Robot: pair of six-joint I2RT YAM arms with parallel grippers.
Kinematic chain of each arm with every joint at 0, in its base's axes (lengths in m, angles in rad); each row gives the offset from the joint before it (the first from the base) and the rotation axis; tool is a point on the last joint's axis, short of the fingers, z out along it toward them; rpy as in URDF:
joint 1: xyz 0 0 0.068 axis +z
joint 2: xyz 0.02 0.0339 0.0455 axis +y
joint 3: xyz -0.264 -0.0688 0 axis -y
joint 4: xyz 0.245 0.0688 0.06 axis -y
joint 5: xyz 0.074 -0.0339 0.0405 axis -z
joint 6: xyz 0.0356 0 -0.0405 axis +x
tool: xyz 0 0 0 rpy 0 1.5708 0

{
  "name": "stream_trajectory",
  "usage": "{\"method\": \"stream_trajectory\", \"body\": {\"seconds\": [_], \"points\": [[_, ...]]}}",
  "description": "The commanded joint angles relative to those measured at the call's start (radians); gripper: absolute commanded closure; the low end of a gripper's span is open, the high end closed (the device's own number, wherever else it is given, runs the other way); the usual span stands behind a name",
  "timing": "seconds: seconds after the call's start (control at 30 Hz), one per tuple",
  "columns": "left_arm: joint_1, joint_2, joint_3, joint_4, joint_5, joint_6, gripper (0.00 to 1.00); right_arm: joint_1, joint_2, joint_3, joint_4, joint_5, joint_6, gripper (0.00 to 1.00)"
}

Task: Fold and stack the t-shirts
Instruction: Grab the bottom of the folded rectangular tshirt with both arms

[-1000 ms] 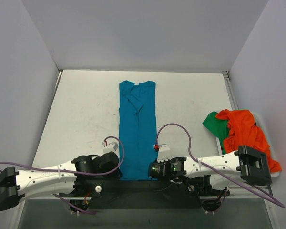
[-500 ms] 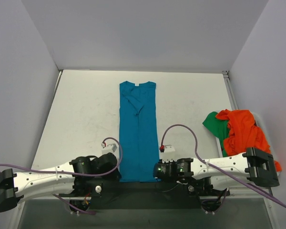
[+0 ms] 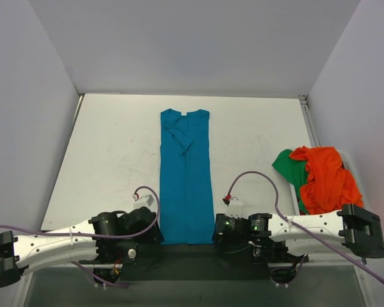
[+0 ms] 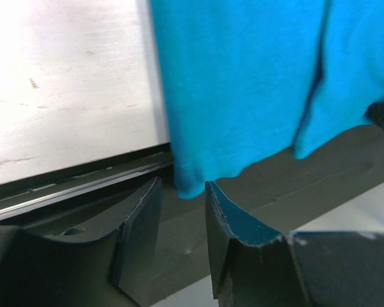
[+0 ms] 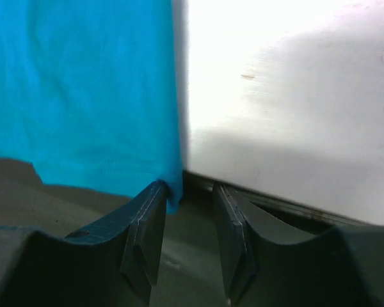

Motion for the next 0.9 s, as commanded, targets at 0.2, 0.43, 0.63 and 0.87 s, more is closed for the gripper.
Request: {"method": "stream_trajectory", "body": {"seconds": [0.2,0.43,0.63,0.87], "points": [[-0.007,-0.02,-0.064,0.061,0.024,-0.04,0.6,-0.084,-0.068,-0.142,0.186,-0.123,0.087,0.64],[-0.005,-0.032,-0.081,0.087,0.032,-0.051,0.66,-0.088,-0.104,-0.178,0.205,-0.141,0.13,0.69],[-0.007,-0.031,-0.064,0.101,0.041,-0.044,0.83,-0.088,-0.112,-0.175,0.206,-0.154,0.134,0.82],[-0.007,-0.012,-0.009,0.095,0.036,-0.022,1.0,-0.101,-0.153,-0.126,0.17,-0.154,0.093,1.0]]}}
